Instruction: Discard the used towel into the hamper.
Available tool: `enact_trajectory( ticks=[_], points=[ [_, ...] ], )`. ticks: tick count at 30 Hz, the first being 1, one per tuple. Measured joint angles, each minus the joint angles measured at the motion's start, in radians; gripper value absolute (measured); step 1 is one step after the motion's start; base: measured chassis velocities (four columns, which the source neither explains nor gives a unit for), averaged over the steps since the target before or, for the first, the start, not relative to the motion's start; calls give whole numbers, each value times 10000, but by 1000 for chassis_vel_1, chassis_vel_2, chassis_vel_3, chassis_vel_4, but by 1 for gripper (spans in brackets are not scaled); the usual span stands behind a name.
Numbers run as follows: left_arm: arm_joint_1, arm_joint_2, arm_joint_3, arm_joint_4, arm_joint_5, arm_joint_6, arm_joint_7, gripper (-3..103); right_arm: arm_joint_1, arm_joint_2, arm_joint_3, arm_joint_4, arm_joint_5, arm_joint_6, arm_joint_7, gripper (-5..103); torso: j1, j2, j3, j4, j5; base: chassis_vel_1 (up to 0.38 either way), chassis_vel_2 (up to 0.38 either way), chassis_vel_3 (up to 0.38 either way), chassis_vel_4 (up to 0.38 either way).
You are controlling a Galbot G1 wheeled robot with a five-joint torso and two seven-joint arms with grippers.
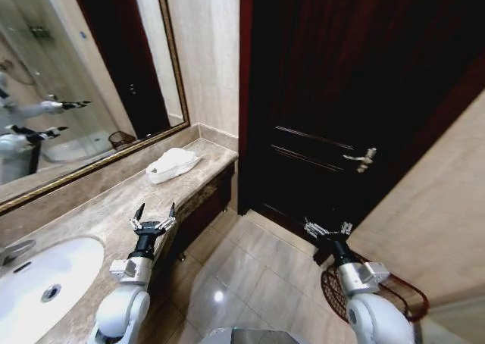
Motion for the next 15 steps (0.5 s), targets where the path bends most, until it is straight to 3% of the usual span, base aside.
enact_trajectory(
  ticks=[15],
  points=[
    [-73,-4,0,200,-39,-175,-3,100,129,16,-27,-73,-32,-47,-7,100,0,-1,0,3,0,-14,156,155,-20]
  ],
)
